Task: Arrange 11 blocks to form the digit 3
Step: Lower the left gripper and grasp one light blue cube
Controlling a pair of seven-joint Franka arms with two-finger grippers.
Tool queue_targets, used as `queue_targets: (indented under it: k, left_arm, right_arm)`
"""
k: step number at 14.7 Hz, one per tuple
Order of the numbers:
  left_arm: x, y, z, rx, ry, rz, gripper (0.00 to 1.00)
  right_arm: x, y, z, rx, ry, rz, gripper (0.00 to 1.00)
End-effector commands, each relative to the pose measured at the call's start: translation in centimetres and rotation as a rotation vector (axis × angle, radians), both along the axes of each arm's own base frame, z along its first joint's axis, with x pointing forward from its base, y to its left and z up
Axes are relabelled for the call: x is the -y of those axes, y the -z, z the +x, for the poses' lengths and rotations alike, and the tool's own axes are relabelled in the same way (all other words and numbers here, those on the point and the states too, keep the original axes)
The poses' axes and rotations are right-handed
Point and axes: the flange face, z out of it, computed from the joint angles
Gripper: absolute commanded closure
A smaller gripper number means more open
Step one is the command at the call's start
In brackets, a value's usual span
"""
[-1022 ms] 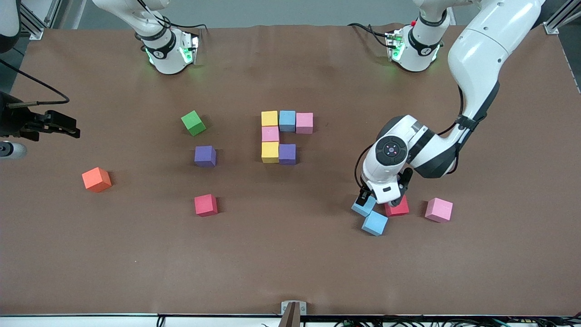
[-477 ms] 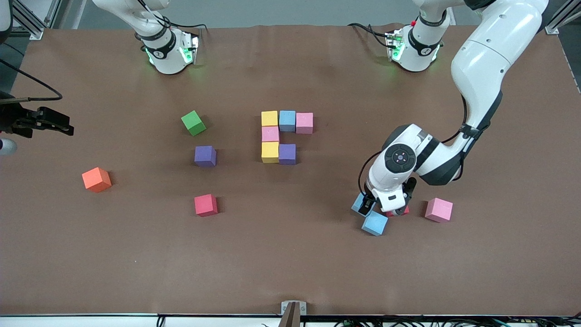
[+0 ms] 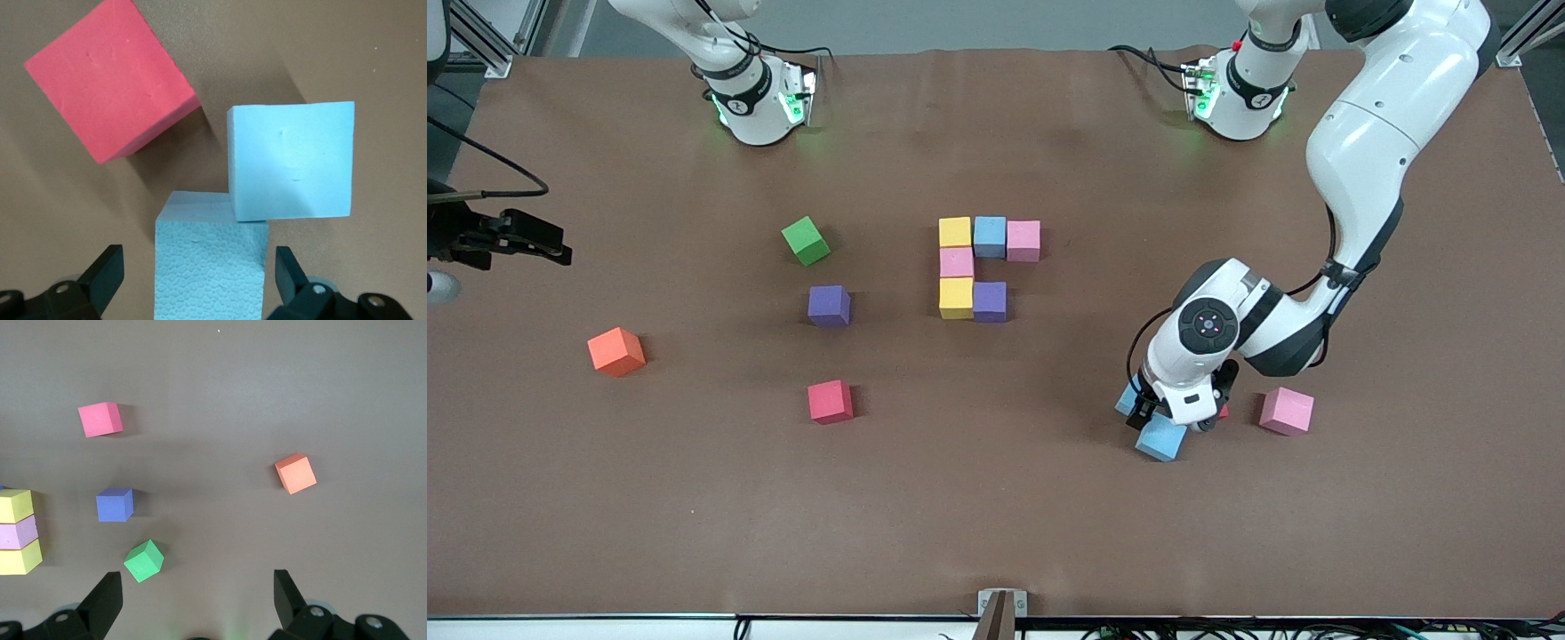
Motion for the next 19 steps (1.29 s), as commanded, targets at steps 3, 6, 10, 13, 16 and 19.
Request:
queue_targets:
  k: [3,6,10,13,16,19]
  left_arm:
    - [0.6,0.2,0.6,0.044,0.025,-0.017,0.00]
    - [0.4,0.7,0.7,0.057,0.034,-0.017,0.27]
    - [-0.1,1.0,0.6,0.063,0.044,0.001,0.63]
    - [-0.3,0.4,-0.3,0.040,0.021,0.021,0.65]
    - [1.8,-1.2,-3.5,-0.024,-0.127,0.084,0.65]
    - [4.3,-1.9,-6.8,-0.050,-0.277,0.111,0.65]
  right_arm:
    - [0.1,-0.9,-1.1,0.008,0.009,0.008,0.00]
    - [0.2,-0.9,-1.3,-0.009,0.008,0.004,0.00]
    - [0.7,-1.2,-1.2,-0.003,0.008,-0.004,0.00]
    - [0.5,-2.2,-1.2,0.020,0.015,-0.007,0.00]
    - [0.3,-2.2,-1.2,0.020,0.011,0.001,0.00]
    - [0.4,-2.3,-1.3,0.019,0.015,0.007,0.00]
